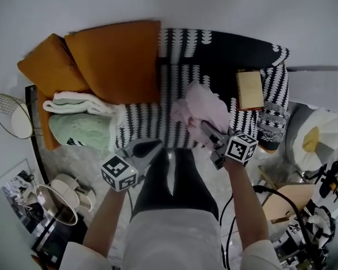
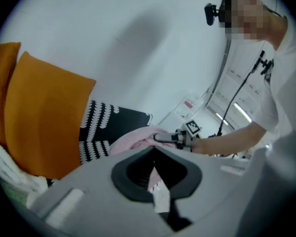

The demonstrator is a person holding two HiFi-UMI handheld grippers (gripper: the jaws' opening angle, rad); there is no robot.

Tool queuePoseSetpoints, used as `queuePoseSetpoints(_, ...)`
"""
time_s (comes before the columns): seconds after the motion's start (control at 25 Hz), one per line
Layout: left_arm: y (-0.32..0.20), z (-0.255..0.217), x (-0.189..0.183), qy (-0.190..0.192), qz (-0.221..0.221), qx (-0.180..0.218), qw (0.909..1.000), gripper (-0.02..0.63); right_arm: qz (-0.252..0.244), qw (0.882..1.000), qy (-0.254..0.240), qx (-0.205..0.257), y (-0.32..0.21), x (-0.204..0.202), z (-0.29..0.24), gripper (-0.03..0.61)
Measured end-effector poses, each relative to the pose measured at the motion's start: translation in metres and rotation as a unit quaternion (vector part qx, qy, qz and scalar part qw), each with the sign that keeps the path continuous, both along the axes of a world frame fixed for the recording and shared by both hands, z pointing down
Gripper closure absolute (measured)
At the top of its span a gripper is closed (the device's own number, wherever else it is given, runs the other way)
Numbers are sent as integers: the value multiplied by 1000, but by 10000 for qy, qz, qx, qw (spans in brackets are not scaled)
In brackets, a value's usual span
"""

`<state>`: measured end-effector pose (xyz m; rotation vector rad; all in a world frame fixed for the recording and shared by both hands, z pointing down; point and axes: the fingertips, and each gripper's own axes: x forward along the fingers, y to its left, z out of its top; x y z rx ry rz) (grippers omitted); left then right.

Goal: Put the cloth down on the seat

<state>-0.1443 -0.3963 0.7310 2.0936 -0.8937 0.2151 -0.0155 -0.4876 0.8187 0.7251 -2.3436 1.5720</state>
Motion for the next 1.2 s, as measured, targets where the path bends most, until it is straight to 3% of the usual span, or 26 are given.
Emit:
queuePoseSetpoints(0.36, -29, 47, 14, 58, -146, -139, 9998, 612, -373, 9953, 756, -477, -20, 4, 101, 366)
queuePoseSetpoints(0.68, -27, 66, 29, 127, -236, -298, 9992, 612, -758, 9768, 1913, -588, -24, 24, 166, 304)
queuePoseSetpoints(0.96, -19, 86, 39, 102, -427, -398, 9982, 613, -723, 9748, 2016, -620, -29, 42, 200, 313)
queuePoseSetpoints(1.2, -14, 84, 50, 80, -553, -406, 9976, 612, -863, 9762, 1917, -534, -22, 43, 195, 328)
